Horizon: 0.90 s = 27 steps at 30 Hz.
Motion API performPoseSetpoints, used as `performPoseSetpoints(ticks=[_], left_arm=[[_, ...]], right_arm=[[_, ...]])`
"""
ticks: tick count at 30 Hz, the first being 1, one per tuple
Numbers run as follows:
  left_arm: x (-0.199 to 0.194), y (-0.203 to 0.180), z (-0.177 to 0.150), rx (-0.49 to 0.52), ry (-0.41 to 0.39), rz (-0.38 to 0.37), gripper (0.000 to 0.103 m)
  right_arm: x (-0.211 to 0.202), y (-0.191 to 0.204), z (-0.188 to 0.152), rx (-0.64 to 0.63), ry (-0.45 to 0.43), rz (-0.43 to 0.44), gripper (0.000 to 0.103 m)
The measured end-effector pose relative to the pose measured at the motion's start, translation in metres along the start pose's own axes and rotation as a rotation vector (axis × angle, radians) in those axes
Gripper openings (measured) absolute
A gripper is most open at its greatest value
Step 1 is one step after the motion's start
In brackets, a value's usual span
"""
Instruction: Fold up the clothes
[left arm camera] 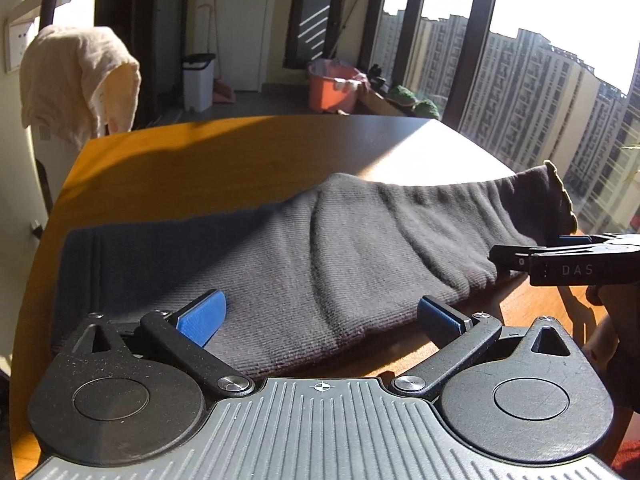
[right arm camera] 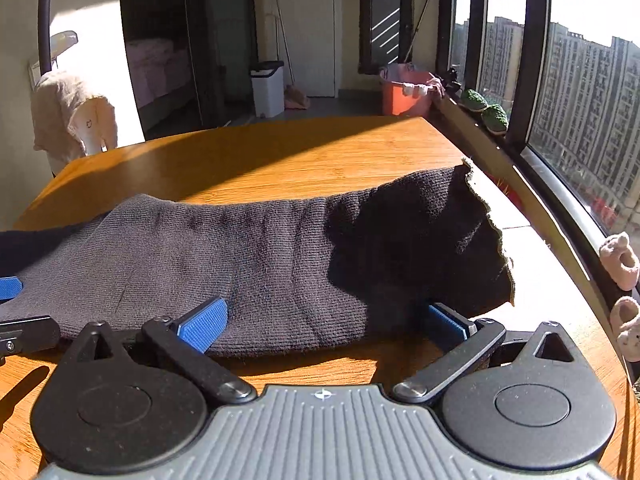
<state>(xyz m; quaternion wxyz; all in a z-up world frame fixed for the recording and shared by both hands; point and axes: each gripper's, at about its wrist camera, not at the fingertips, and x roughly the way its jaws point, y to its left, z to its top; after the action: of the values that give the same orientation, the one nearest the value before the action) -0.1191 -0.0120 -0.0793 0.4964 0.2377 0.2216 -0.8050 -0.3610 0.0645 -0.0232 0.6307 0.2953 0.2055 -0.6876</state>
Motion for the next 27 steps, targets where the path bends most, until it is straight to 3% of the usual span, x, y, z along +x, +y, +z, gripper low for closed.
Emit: performPoseSetpoints(ticks=[6,13,16,17,21,22,24,26,27], left_arm=[[-0.043,-0.006,-0.027,-0.038,-0.029,-0.039,0.103],[-0.085,-0.010,-0.037,-0.015,-0.039,-0.008,0.103],[-0.103,-0.011,-0.040,-0.010,-0.056,0.034,0.103],[-0.110,-0.014,-0.031,0.002,-0.068,0.061,0.103],[-0.147,-0.020,-0.032,0.077,-0.145,0.140,0.103],[-0.158,-0.022,-0.025,0.109,-0.162,0.162,0.103],[-0.177,-0.029,-0.022,0.183,-0.181,0.201,0.103],[-0.185,-0.038,-0.003,0.244,-0.166,0.219,0.097],[-0.189,-0.040,0.001,0.267,-0.151,0.218,0.094]], right_arm=[[0.001,0.004,0.000,-0.018,0.001,0.012,0.103],[-0.006,0.001,-0.004,-0.023,-0.005,0.049,0.103],[-0.015,-0.006,-0.006,-0.033,-0.035,0.118,0.103],[-0.021,-0.011,-0.006,-0.056,-0.056,0.140,0.103],[-0.043,0.008,-0.007,-0.339,-0.250,0.153,0.103],[-0.047,0.015,-0.006,-0.408,-0.265,0.176,0.103],[-0.055,0.030,-0.005,-0.541,-0.290,0.225,0.094],[-0.052,0.045,-0.003,-0.590,-0.230,0.337,0.069],[-0.047,0.054,-0.005,-0.617,-0.201,0.380,0.065]])
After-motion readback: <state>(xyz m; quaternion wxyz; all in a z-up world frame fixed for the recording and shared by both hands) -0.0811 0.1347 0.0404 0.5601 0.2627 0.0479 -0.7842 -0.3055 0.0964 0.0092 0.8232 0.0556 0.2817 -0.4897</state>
